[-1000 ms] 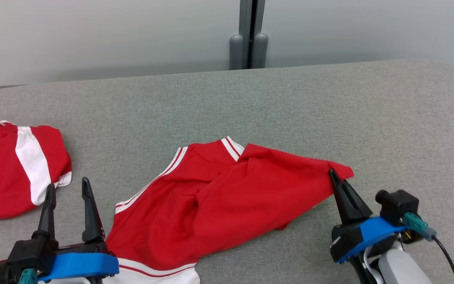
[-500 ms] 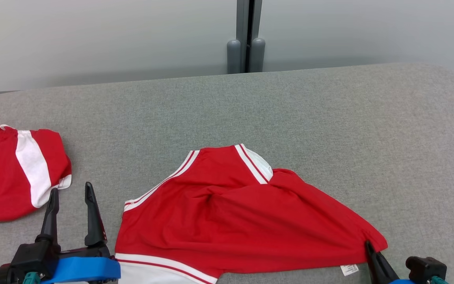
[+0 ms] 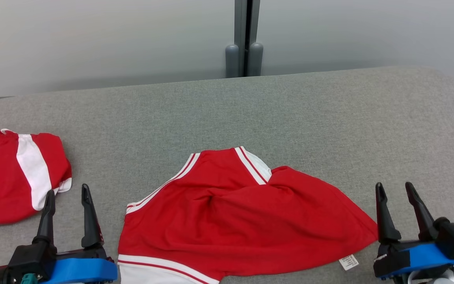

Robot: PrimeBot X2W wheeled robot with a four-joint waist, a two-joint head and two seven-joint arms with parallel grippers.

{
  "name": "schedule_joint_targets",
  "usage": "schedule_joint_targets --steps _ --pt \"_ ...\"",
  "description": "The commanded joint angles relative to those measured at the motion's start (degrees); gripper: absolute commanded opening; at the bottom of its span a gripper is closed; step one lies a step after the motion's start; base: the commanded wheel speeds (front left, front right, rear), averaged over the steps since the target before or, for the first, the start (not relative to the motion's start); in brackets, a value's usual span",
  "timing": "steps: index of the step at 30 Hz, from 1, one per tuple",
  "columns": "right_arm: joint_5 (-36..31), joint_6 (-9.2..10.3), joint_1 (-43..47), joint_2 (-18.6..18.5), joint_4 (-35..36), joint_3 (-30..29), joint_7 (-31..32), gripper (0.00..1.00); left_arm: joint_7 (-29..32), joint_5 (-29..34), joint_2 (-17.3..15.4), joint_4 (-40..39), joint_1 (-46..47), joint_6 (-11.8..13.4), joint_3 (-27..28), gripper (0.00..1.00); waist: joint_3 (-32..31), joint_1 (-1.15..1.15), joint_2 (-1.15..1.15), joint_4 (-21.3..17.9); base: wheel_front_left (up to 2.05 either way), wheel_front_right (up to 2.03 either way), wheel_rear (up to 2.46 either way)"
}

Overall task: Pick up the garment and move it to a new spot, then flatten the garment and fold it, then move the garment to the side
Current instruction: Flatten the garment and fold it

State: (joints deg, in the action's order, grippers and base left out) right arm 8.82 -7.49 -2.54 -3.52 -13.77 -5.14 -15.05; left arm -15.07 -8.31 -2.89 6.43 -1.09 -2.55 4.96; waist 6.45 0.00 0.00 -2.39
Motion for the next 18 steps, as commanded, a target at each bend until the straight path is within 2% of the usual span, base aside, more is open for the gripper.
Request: schedule_joint_targets --steps 1,7,12,18 --pt "-0.6 -0.01 -1.1 0.3 2.1 0.5 -0.2 1.0 -0.2 0.4 0.0 0.0 -0.6 -0.1 0.3 1.0 -0.2 0.0 0.0 0.2 0.0 0.0 0.0" --pt "-1.0 -0.01 -2.8 0.6 5.6 5.3 -0.2 1.0 -0.2 0.9 0.0 0.2 -1.0 -0.4 0.6 1.0 -0.8 0.0 0.0 0.9 0.0 0.0 0.0" --pt "-1.6 -0.01 -3.7 0.6 5.1 11.1 -0.2 1.0 -0.2 1.0 0.0 0.5 -1.1 -0.1 0.4 1.0 -1.2 0.0 0.0 1.9 0.0 0.0 0.0" --pt "-1.2 -0.01 -1.7 0.6 4.1 14.6 -0.2 1.0 -0.2 1.4 0.0 0.5 -1.3 -0.1 0.4 1.0 -1.3 0.0 0.0 3.0 0.0 0.0 0.0"
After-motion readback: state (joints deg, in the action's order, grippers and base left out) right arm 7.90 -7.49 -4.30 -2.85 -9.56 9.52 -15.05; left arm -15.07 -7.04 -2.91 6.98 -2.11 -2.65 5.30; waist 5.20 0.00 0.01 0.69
